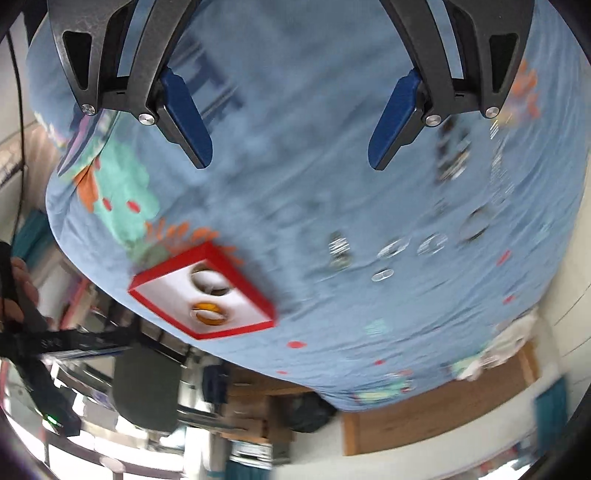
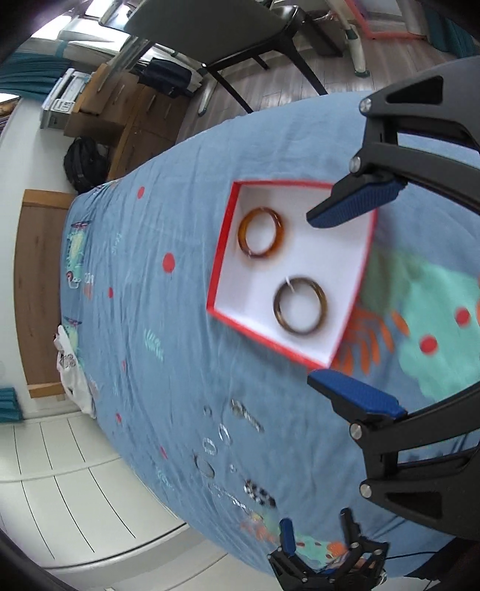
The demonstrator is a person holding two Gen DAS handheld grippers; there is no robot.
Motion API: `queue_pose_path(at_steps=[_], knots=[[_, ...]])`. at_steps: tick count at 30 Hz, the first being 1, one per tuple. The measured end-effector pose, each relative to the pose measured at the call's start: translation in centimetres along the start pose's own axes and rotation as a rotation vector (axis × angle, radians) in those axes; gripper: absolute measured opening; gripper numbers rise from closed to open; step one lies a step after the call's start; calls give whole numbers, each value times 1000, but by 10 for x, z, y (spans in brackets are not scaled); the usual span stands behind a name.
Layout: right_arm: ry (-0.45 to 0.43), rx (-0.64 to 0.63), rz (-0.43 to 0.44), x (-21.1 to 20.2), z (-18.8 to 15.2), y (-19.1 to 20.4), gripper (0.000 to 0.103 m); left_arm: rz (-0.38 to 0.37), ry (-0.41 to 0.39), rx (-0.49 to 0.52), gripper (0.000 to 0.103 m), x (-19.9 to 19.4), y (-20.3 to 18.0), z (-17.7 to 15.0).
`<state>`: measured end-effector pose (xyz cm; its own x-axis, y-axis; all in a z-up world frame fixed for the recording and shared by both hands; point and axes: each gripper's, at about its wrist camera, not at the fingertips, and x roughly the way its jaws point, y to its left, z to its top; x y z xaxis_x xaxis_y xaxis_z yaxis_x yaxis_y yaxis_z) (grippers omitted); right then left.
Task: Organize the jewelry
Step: 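Grasp the beaded bracelet with the left gripper while the right gripper grasps the silver watch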
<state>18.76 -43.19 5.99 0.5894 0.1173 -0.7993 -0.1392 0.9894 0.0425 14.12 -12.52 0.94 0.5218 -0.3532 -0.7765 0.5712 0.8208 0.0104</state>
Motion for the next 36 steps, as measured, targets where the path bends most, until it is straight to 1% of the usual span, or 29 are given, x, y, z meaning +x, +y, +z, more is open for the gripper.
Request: queue_pose_path(at_steps=[5,7,12,16,19,22,30,32,36], knots=[[-36,13,32,-26,-21,49,78,106,-26,-106,88,-47,44,-53],[-55,30,59,-35,-29,68,78,135,-38,-150,88,-62,62,-70],[-76,70,74,-43,-48,113,77,192,-65,-225,88,-89,96,-100],[-86,96,82,-39,-53,142,77,218,-79,-277,88,-95,116,-116],[-91,108,85,-28,-52,158,77,222,-80,-302,88,-88,126,-122],[-84,116,81,-11,-51,169,77,217,-66,-319,88,-70,133,-123],[-50,131,51,47,-40,186,75,184,-38,-332,88,-17,151,-99],[-43,139,52,60,-36,187,73,184,-31,-329,88,-2,156,-92],[-35,171,38,93,-23,185,64,193,-25,-316,88,26,165,-75]])
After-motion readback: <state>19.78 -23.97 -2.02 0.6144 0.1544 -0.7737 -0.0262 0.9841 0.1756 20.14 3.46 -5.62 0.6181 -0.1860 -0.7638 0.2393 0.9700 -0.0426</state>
